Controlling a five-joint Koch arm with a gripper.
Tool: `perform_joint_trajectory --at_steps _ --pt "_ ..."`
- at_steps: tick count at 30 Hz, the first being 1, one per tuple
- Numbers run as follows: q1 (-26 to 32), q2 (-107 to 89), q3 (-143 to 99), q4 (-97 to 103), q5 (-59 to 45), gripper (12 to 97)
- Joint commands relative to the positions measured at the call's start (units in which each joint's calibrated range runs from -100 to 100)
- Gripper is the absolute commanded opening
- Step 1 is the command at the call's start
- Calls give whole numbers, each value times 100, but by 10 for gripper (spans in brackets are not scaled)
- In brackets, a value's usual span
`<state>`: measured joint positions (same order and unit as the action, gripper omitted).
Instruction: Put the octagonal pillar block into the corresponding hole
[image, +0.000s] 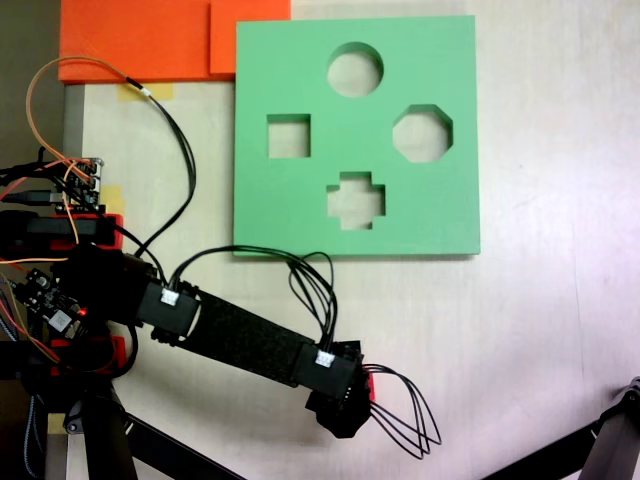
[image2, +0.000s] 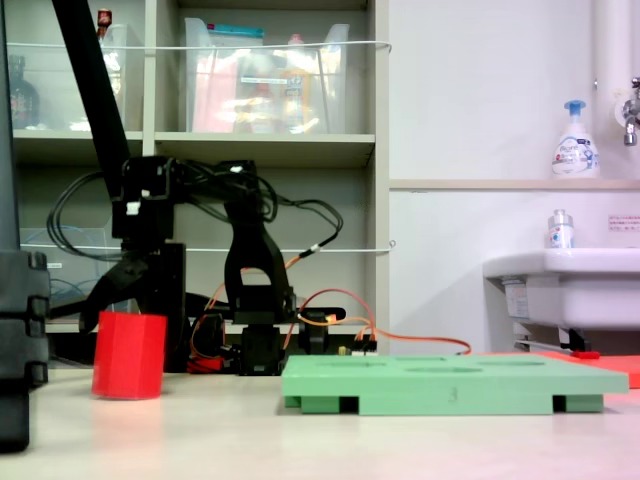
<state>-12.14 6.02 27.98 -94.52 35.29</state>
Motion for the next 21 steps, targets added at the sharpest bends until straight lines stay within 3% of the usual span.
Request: perform_joint_trajectory --at_steps 1,8,21 --pt "-15 -1 74 -365 -39 470" --pt "-63 68 -126 -548 88 311" --pt "-73 -811 -245 -548 567 287"
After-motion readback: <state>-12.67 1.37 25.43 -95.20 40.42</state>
